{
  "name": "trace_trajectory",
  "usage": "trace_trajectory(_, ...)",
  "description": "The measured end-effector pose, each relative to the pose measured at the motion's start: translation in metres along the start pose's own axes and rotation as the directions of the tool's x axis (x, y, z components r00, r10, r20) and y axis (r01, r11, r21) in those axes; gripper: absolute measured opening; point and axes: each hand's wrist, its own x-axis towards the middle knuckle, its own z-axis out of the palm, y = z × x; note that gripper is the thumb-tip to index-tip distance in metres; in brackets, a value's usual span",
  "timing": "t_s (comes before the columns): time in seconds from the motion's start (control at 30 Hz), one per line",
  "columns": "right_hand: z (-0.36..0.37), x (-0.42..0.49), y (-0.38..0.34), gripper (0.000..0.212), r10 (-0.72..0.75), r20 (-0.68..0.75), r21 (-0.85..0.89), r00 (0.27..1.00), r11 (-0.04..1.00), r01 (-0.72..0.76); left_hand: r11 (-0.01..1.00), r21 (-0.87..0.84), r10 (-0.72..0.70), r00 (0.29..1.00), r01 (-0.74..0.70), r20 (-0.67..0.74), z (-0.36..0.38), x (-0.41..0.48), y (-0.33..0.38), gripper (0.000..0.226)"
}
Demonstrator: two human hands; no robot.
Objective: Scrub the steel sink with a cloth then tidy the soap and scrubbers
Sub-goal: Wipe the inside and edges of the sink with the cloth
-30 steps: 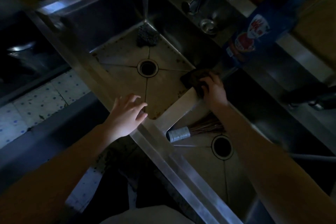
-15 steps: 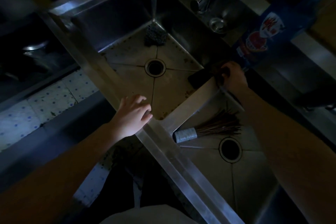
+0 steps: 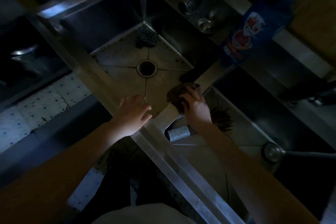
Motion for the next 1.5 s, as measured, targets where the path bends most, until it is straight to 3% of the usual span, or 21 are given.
trace_trajectory(0.13, -0.006, 0.006, 0.012, 0.027, -0.059, 0.062, -0.069, 0.996, 0.996, 0.063, 0.999, -0.041, -0.011, 1.0, 0.011, 0.015, 0.002, 0.0, 0.003, 0.031)
trace_trajectory(0.27, -0.027, 0.05, 0.045, 0.031, 0.084, 0.07, -0.035, 0.994, 0.996, -0.082, 0.997, -0.073, -0.029, 1.0, 0.029, -0.004, 0.003, -0.007, 0.005, 0.028)
trace_trajectory(0.4, -0.043, 0.087, 0.067, 0.036, 0.22, 0.101, -0.131, 0.97, 0.97, -0.206, 0.995, -0.095, -0.04, 0.999, 0.041, 0.008, -0.001, -0.016, 0.008, 0.03)
trace_trajectory(0.6, -0.043, 0.094, 0.063, 0.033, 0.308, 0.055, 0.057, 0.95, 0.949, -0.311, 0.991, -0.103, -0.091, 0.996, 0.091, 0.006, -0.006, -0.027, 0.005, 0.03)
trace_trajectory(0.77, -0.027, 0.056, 0.032, 0.031, 0.245, -0.028, 0.096, 0.969, 0.966, -0.241, 0.991, -0.076, -0.107, 0.994, 0.109, 0.029, -0.004, -0.036, -0.005, 0.039)
trace_trajectory(1.0, 0.0, -0.014, -0.043, 0.032, 0.15, 0.113, 0.022, 0.982, 0.988, -0.154, 0.989, -0.077, -0.122, 0.992, 0.124, 0.027, -0.008, -0.037, -0.025, 0.034)
trace_trajectory(1.2, 0.012, -0.041, -0.091, 0.037, 0.234, 0.21, -0.047, 0.949, 0.972, -0.229, 0.991, -0.12, -0.056, 0.998, 0.057, 0.018, -0.011, -0.032, -0.05, 0.037)
trace_trajectory(1.5, 0.027, -0.052, -0.131, 0.034, 0.404, 0.113, -0.058, 0.908, 0.915, -0.4, 0.99, -0.119, 0.079, 0.996, -0.073, 0.041, -0.022, -0.029, -0.109, 0.035)
